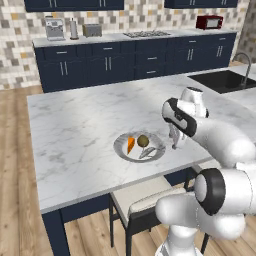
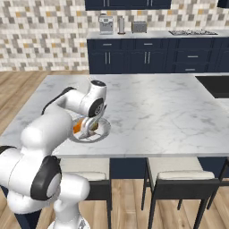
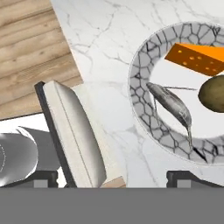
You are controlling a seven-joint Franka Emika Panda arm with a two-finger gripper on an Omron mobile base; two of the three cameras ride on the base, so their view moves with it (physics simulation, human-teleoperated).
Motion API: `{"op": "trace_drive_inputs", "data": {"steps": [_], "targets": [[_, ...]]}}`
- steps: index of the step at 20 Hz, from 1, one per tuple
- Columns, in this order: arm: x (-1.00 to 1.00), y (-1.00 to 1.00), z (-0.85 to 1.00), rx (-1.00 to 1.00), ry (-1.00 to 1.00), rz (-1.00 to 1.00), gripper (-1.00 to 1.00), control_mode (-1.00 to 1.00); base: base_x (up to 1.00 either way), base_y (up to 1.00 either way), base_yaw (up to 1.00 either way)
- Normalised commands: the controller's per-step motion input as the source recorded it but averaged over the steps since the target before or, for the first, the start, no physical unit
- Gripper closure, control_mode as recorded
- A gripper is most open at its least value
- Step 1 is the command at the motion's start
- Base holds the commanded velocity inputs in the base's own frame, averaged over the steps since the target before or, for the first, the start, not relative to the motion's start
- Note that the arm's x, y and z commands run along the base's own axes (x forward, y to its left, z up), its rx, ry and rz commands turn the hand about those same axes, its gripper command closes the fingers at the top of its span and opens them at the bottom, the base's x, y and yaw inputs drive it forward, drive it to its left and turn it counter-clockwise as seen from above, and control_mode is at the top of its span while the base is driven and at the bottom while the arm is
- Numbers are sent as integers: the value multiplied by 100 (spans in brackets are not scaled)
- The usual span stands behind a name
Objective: Take the cheese, fish, and potato from the fridge and place them on the plate on the dining counter to create an appetizer plate.
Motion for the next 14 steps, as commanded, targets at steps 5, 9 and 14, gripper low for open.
{"op": "trace_drive_inputs", "data": {"steps": [5, 9, 14], "targets": [[-99, -86, 42, 1, -16, -11, -100, -100, 0, 0, 0], [-82, -83, 46, 0, -20, -10, -100, -100, 0, 0, 0], [-47, -56, 39, 0, -37, -7, -100, -100, 0, 0, 0]]}}
